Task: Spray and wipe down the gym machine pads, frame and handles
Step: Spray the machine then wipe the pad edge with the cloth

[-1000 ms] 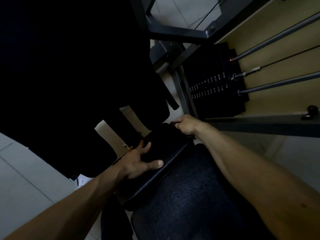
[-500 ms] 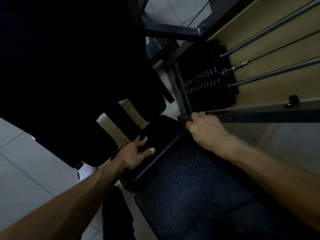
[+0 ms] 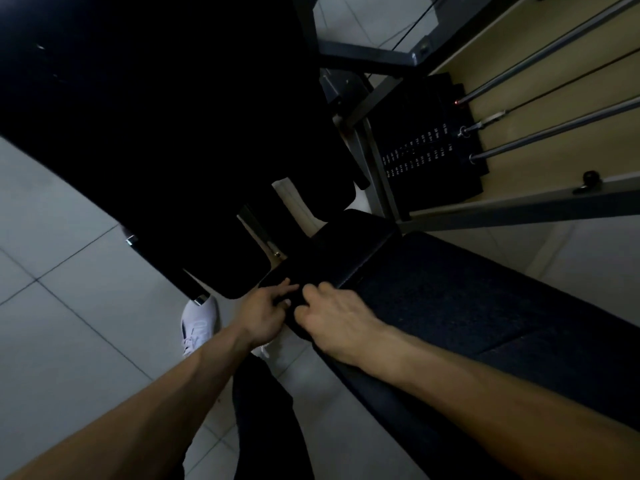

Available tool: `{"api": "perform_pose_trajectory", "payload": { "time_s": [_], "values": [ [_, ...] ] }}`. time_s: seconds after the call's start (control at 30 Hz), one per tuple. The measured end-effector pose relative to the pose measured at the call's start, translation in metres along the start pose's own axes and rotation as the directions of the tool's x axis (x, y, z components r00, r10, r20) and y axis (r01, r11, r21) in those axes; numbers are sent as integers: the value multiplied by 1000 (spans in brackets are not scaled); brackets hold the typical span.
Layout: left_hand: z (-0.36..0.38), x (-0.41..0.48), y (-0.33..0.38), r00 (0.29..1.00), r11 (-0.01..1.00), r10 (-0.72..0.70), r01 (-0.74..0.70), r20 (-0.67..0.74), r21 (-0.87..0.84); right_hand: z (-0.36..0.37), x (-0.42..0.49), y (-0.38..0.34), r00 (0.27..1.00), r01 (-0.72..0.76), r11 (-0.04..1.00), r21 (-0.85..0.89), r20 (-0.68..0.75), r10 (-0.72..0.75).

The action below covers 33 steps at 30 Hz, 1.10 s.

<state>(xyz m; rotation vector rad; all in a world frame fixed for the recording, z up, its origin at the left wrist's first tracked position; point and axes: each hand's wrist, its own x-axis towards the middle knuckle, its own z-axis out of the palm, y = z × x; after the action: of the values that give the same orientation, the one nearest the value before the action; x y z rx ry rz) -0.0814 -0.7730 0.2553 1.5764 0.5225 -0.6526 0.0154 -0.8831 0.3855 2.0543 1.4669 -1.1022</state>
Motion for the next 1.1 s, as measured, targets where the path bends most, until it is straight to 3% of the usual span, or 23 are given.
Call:
{"api": "perform_pose_trajectory", "payload": {
  "time_s": [0.1,0.17,0.23,0.27,0.33,0.4,0.43,0.47,0.5,0.53,0.57,0.67,0.73,0.87,1.03,1.1],
  "values": [
    [3,-23,-1,974,913,-167,95,-152,-398,6,4,-13,994,-40,940,338,-81,72],
    [2,-45,4,897,715,-342,56,-279,-697,4,10,-16,955,-84,764,640,-168,245],
    [1,-55,16,881,437,-440,42,-173,-899,0,17,-17,889,-112,576,809,-177,421],
    [2,-61,16,898,315,-426,37,-107,-948,2,24,-22,885,-119,526,842,-150,441],
    [6,-66,20,926,228,-374,38,-51,-973,2,33,-29,940,-132,454,881,-34,339],
    [12,-64,16,917,241,-382,-16,-110,-971,2,37,-29,985,-135,432,892,72,158],
    [15,-62,11,900,253,-408,-50,-154,-966,3,37,-22,989,-144,504,852,107,103],
    [17,-59,5,874,272,-448,-66,-187,-960,3,36,-9,988,-154,655,740,127,88],
    [19,-56,-3,837,285,-505,-68,-211,-956,6,36,9,986,-161,840,517,128,110],
    [21,-53,-11,794,287,-568,-55,-216,-956,8,33,27,979,-183,943,277,141,148],
    [24,-46,-18,765,281,-613,-23,-198,-959,9,30,44,959,-228,966,120,198,201],
    [38,-15,-33,763,233,-638,61,-105,-970,14,32,66,896,-303,950,77,364,256],
    [49,12,-34,782,201,-620,80,-63,-976,17,32,67,905,-283,955,91,356,235],
    [68,13,-23,756,277,-625,-17,-194,-961,19,30,66,924,-269,959,92,304,230],
    [93,-36,7,789,376,-550,-59,-274,-925,17,30,64,925,-272,959,83,299,236],
    [81,-17,0,747,403,-577,-91,-330,-910,18,29,64,923,-272,959,86,306,234]
  ]
}}
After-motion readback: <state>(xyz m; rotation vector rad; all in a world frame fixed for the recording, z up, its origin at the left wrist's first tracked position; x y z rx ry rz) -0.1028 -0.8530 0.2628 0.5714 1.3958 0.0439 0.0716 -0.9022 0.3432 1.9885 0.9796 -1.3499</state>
